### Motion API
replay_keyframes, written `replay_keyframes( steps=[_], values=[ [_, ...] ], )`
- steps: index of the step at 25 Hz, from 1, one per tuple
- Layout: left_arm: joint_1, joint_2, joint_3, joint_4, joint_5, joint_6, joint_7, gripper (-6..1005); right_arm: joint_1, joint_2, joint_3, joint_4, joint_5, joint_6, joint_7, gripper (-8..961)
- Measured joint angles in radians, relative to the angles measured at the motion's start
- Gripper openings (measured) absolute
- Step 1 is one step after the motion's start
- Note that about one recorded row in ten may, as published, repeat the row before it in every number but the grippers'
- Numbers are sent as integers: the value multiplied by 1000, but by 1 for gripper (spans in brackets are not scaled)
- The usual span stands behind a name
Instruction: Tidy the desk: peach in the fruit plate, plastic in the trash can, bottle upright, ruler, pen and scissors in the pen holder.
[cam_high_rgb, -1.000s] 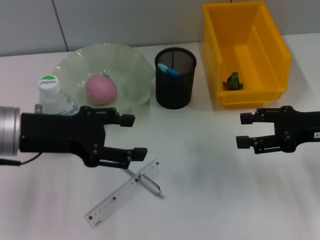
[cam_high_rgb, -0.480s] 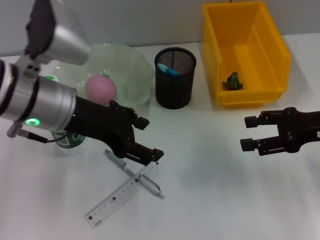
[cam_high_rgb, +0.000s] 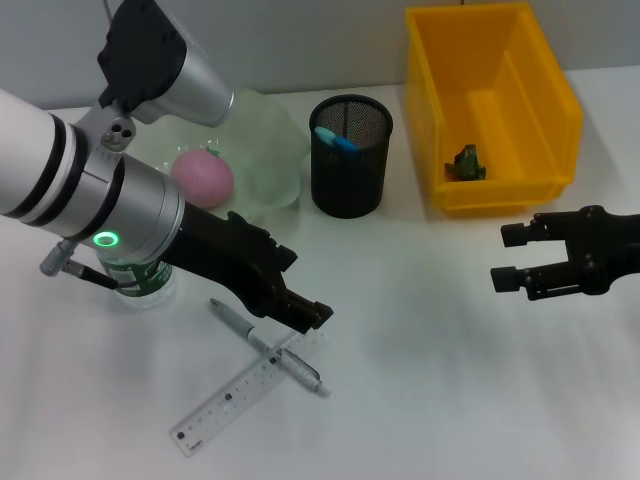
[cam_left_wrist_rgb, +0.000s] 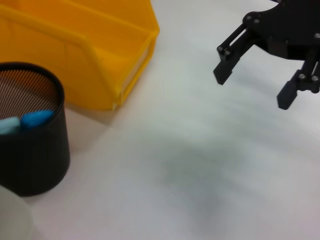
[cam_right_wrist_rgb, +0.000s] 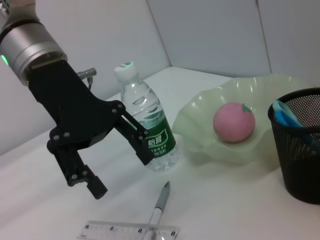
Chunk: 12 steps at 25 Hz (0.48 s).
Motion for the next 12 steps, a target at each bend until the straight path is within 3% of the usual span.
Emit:
replay_keyframes(
  steps=[12],
  values=[
    [-7, 0, 45, -55, 5, -59, -11, 751, -3, 0, 3, -17, -31, -12, 7, 819]
  ],
)
